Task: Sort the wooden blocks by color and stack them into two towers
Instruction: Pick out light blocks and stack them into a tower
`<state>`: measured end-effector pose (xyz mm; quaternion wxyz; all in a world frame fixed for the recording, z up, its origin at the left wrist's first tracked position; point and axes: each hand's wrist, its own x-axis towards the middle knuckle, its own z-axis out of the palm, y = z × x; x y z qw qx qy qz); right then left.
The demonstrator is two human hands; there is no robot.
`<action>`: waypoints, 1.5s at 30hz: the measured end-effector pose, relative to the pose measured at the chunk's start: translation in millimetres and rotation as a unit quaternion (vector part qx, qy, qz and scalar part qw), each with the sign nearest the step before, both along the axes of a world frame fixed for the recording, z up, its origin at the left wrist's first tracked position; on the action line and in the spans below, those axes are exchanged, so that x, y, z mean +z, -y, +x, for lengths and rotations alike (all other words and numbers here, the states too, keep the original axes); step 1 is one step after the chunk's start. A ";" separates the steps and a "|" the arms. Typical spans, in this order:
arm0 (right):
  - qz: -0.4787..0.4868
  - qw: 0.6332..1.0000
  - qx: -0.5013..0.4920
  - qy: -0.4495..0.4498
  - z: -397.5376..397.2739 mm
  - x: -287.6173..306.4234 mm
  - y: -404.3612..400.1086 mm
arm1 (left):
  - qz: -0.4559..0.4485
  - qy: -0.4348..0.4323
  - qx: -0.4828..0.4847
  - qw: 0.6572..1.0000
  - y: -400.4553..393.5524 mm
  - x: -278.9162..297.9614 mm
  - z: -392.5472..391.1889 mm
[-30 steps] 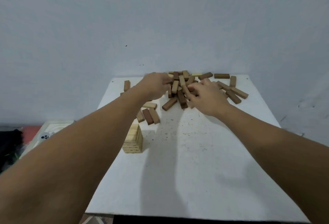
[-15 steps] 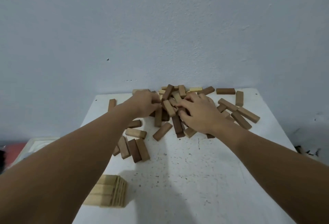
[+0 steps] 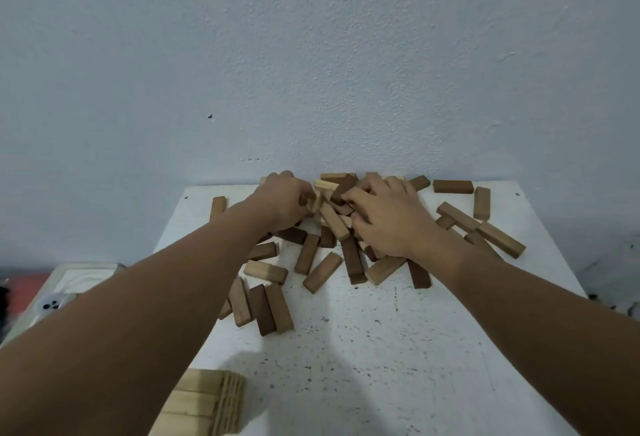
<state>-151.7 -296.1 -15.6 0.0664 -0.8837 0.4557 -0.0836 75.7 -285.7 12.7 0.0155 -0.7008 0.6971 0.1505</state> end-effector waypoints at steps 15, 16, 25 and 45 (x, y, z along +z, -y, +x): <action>-0.026 0.999 0.022 -0.030 20.2 0.0 7.7 | 0.017 -0.070 0.066 0.995 2.2 3.9 -7.7; -0.043 0.998 0.019 -0.035 16.7 0.5 8.1 | 0.026 -0.091 0.075 0.993 2.0 5.7 -7.3; -0.054 0.997 -0.002 -0.055 22.6 9.2 11.3 | 0.025 -0.131 0.102 0.986 -0.6 0.7 -9.6; 0.025 0.990 -0.138 -0.017 37.2 3.0 14.6 | 0.055 -0.103 0.131 0.985 1.3 0.9 -9.3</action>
